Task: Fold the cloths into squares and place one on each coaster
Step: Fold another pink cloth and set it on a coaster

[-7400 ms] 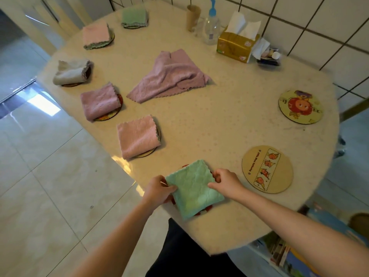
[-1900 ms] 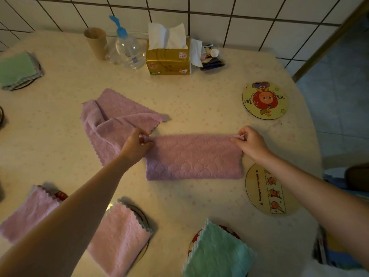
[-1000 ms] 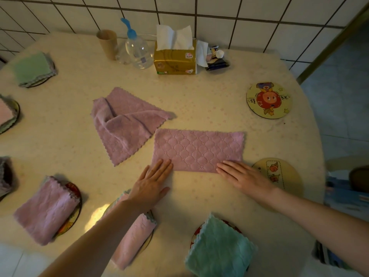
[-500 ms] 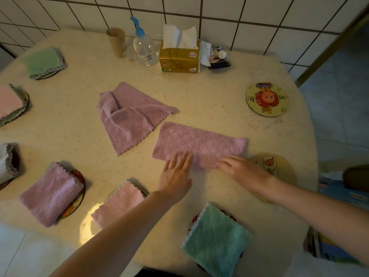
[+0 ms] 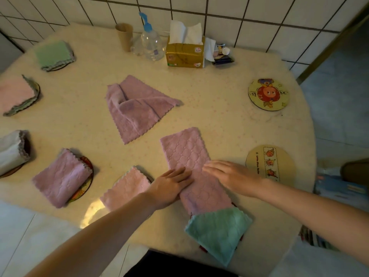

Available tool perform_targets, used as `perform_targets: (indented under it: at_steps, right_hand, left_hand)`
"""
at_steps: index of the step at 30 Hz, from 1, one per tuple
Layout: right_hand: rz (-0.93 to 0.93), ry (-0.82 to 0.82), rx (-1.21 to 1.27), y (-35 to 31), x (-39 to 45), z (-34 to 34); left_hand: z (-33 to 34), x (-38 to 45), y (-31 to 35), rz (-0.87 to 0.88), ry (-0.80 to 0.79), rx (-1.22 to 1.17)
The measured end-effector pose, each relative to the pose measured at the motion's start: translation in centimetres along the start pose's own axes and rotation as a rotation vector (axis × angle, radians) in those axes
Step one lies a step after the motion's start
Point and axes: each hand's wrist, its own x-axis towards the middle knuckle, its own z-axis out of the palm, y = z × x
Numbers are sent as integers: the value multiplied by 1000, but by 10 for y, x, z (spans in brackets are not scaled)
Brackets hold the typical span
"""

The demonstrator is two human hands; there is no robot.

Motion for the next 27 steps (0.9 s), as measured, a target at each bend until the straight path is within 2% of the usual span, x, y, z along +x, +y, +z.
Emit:
perform_targets:
  at_steps: [2, 4, 9, 11, 14, 18, 20, 23, 25, 27]
  right_hand:
    - [-70, -111, -116, 8, 7, 11]
    - [-145, -145, -194, 12, 12, 16]
    - [-169, -180, -190, 18, 9, 21]
    - [-175, -168, -182, 20, 10, 22]
    - [-198, -174, -141, 25, 15, 21]
    - [-190, -179, -116, 30, 18, 18]
    - [-53, -165, 61, 23, 21, 13]
    - [282, -140, 503, 10, 34, 3]
    - [472, -17, 694, 7, 49, -2]
    - [634, 103, 735, 11, 66, 0]
  left_hand:
    - [4, -8, -6, 22, -3, 46]
    - [6, -13, -6, 32, 25, 60]
    - [9, -14, -2, -21, 63, -53]
    - [3, -12, -1, -28, 85, -260]
    - [-11, -14, -1, -134, 55, -613]
    - [-21, -13, -7, -365, 82, -789]
    - [-23, -7, -8, -483, 84, -820]
    - [-30, 1, -13, -636, 105, -1044]
    - [-34, 9, -17, -757, 160, -1244]
    - [-36, 16, -23, -878, 240, -1410]
